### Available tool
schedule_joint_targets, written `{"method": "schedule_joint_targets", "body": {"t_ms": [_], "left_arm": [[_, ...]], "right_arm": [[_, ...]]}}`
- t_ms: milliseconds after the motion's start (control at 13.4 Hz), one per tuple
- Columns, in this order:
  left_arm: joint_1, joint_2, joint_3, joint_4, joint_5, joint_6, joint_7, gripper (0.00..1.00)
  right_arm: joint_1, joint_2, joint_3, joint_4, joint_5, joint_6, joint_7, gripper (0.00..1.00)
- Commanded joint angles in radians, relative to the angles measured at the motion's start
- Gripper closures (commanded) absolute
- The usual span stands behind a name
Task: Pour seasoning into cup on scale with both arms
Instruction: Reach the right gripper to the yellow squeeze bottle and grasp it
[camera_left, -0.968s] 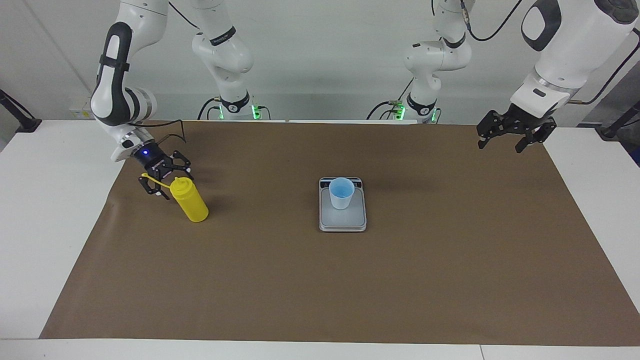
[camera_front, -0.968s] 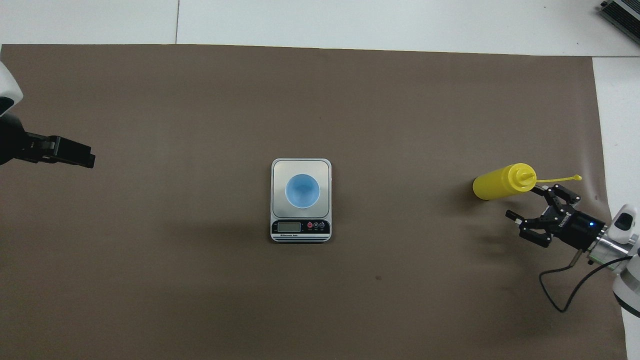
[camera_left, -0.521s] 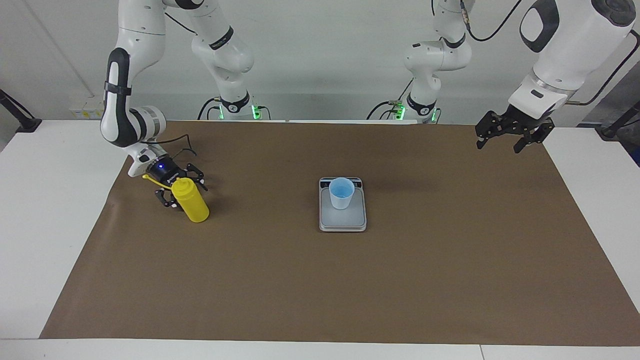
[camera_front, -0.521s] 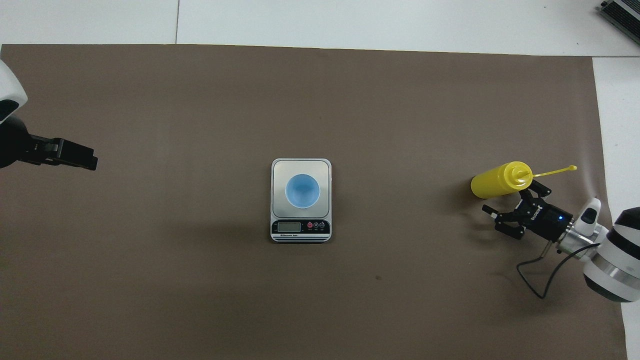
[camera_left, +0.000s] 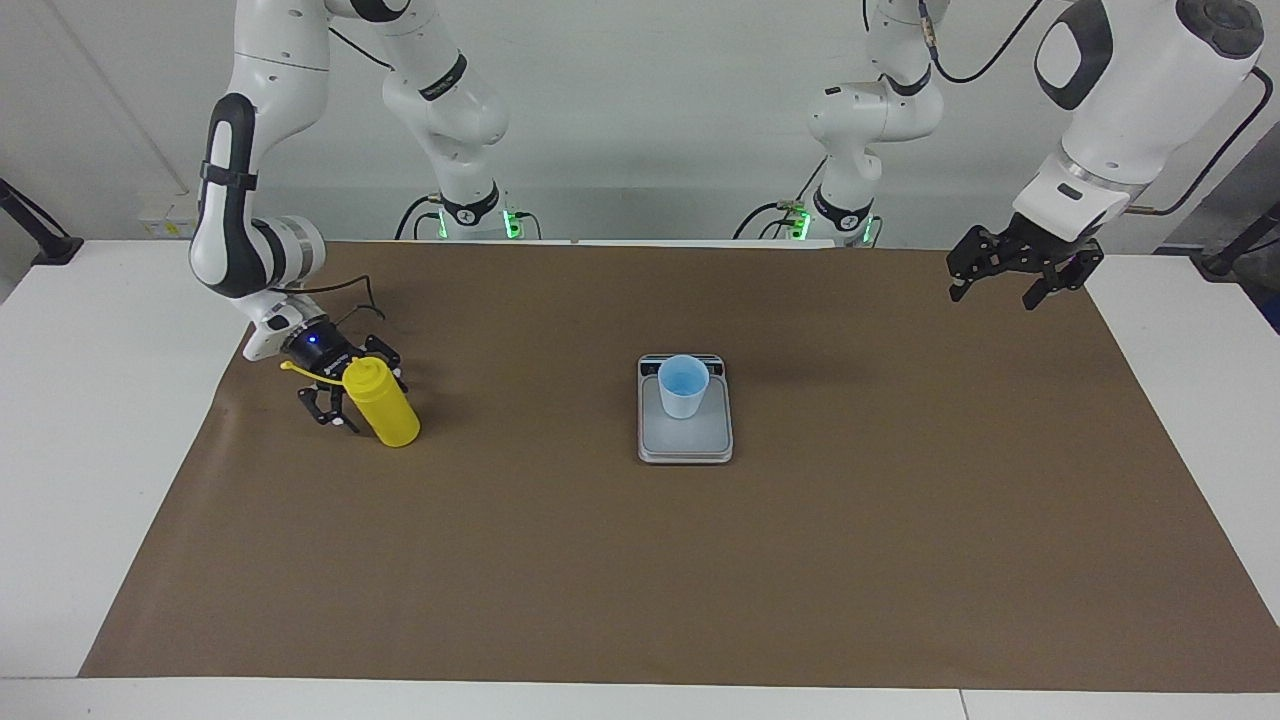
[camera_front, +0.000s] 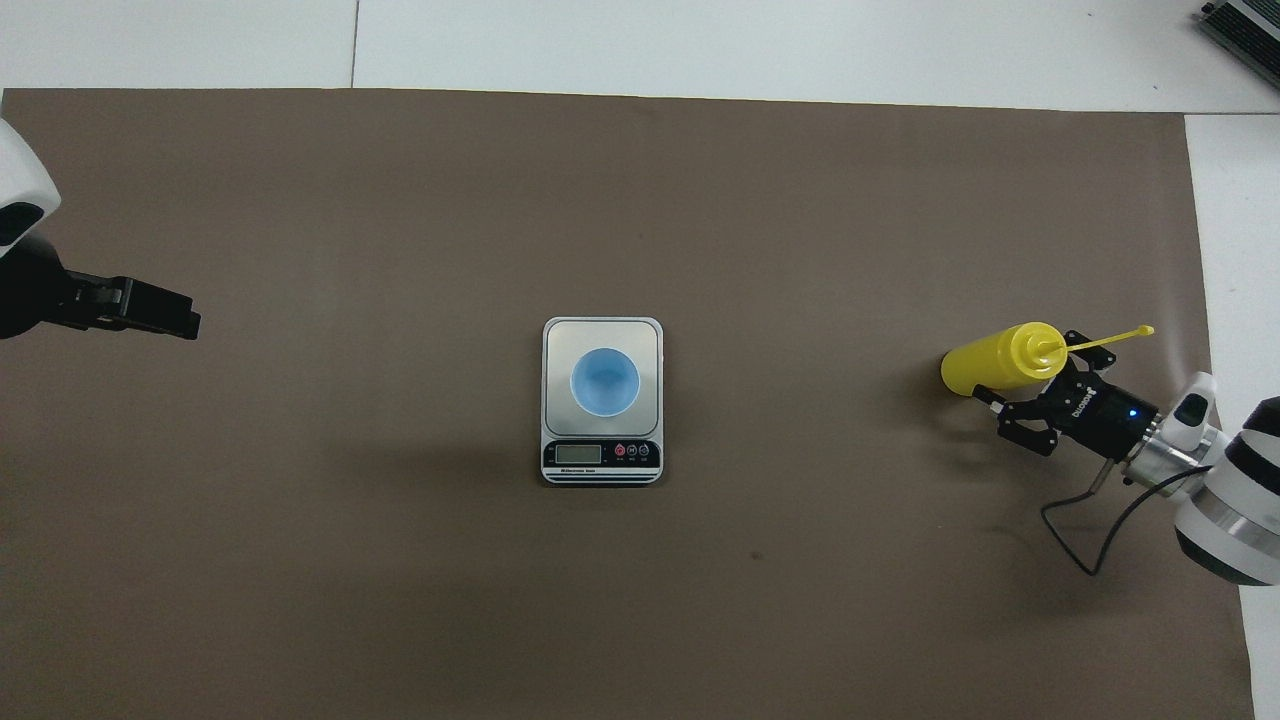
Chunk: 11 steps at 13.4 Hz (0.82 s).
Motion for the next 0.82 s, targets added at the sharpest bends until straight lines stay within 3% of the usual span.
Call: {"method": "schedule_joint_targets", "body": {"t_ms": [0, 447, 521, 745], "left_arm": [[0.016, -0.031, 0.007, -0.038, -0.008, 0.020, -0.007, 0.00], [0.030, -0.031, 0.007, -0.038, -0.008, 0.020, -0.007, 0.00], [0.030, -0.031, 0.007, -0.038, -0.008, 0.019, -0.007, 0.00], [0.030, -0.031, 0.007, -0.038, -0.008, 0.019, -0.007, 0.00]], "right_arm": [[0.037, 0.025, 0.007, 0.027, 0.077, 0.031, 0.018, 0.00], [0.055, 0.023, 0.007, 0.032, 0.080, 0.032, 0.040, 0.00], [0.059, 0.020, 0.007, 0.032, 0.080, 0.032, 0.050, 0.05], [0.072, 0.012, 0.008, 0.046, 0.078, 0.051, 0.054, 0.52]]}}
